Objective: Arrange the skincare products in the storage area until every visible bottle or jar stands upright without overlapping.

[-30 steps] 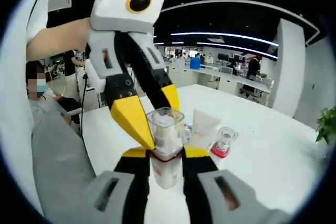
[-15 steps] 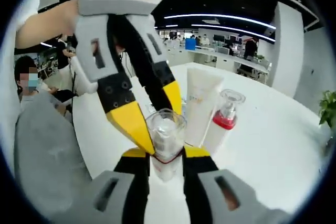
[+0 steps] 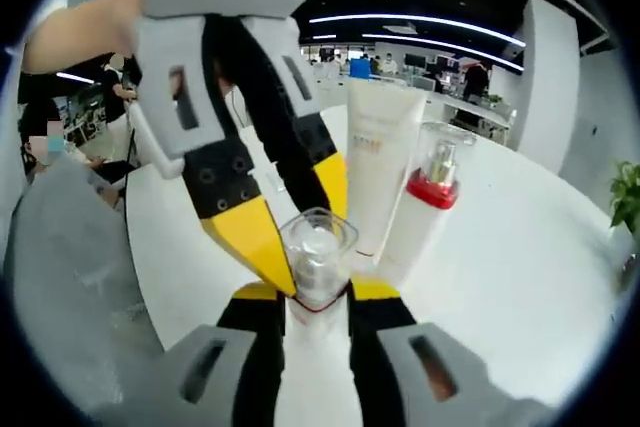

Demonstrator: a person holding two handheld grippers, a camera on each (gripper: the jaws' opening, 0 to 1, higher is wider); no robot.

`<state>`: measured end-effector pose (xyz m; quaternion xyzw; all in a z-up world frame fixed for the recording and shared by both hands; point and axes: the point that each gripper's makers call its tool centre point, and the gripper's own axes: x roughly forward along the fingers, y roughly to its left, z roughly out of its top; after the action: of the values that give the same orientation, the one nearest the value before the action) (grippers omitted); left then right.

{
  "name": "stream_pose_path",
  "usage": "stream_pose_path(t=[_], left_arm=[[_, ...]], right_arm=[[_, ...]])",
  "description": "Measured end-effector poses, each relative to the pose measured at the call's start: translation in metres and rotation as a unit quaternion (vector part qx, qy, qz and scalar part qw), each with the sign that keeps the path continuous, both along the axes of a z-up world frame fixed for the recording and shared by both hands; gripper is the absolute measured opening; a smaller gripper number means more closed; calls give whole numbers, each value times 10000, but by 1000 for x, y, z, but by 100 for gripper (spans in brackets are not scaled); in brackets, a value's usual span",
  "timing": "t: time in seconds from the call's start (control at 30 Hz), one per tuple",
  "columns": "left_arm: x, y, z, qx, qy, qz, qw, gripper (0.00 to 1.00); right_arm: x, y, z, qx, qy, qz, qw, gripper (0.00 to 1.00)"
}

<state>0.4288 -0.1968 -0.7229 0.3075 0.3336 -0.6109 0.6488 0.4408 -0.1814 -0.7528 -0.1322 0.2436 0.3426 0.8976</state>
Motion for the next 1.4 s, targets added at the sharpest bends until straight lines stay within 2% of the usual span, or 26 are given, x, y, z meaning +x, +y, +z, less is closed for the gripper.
stream_pose_path(t=[0.23, 0.9, 1.4], left_arm=[[5, -6, -10, 32, -10, -4, 10000, 15], [35, -25, -10, -141, -166, 238, 9995, 16], [40, -27, -11, -53, -271, 169, 9995, 17]], right_arm=[[6, -8, -10, -68, 11, -48, 10000, 23], [38, -27, -11, 17, -30, -342, 9994, 23], [42, -29, -13, -2, -14, -334, 9994, 23]])
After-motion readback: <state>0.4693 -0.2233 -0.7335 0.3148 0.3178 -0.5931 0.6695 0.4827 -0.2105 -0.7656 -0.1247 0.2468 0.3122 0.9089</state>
